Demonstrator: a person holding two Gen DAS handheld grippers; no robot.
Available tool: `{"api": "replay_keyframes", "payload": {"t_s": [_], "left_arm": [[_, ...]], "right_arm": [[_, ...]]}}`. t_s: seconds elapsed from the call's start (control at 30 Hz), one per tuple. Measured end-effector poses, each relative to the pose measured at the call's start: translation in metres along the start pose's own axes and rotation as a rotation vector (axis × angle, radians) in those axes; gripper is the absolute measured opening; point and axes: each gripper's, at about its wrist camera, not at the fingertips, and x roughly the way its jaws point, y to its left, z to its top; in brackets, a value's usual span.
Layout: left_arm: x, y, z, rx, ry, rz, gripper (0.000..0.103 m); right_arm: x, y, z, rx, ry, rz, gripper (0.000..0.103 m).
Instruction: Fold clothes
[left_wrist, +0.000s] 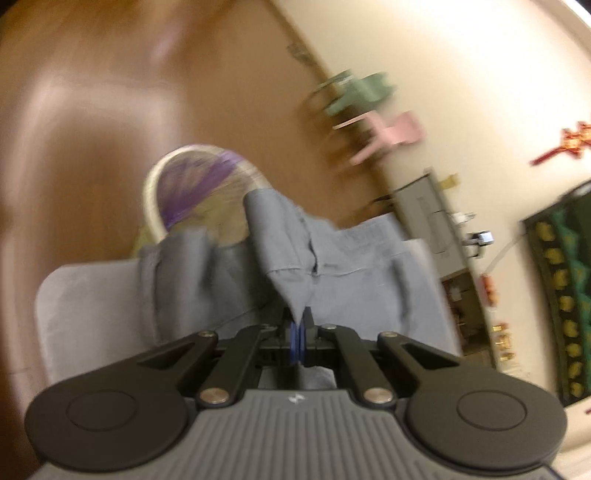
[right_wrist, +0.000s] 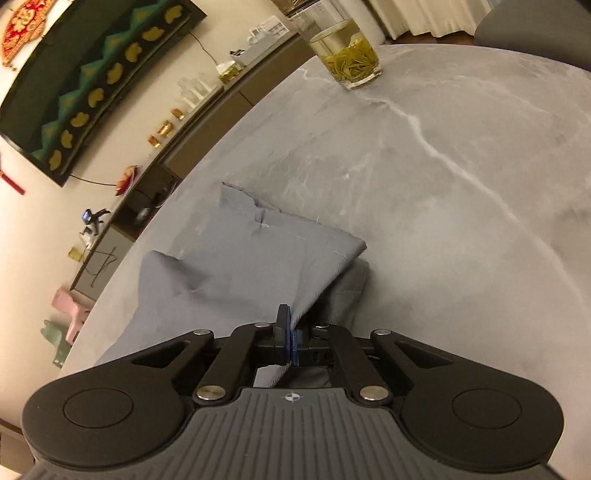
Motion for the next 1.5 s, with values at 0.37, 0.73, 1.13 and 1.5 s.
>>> {"api": "replay_keyframes", "payload": {"t_s": [0.37,0.73,1.13,1.5], "left_arm": [[0.069,-0.071,-0.027,0.242,0.207,-0.169,0.003],[-0.013,-0.037,-0.028,0.13,0.04,-0.221,0.037],[0.004,-0.061,-0.075,0.428,0.175,-0.018,0.005],[0.005,-0.078,-0.071,0.474,0.148,-0.074,0.017]], "right_arm": [[0.018,0.009,0.051,-0.173,-0.114,-0.318,0.0],[-0.068,0.096,-0.031,-0.447,-0.327,-0.307,0.046],[0.011,0.331,-0.312,-1.278,0.205,0.337,0.043],[0.011,0.421,-0.358,-1.59,0.029,0.402,0.071]]}}
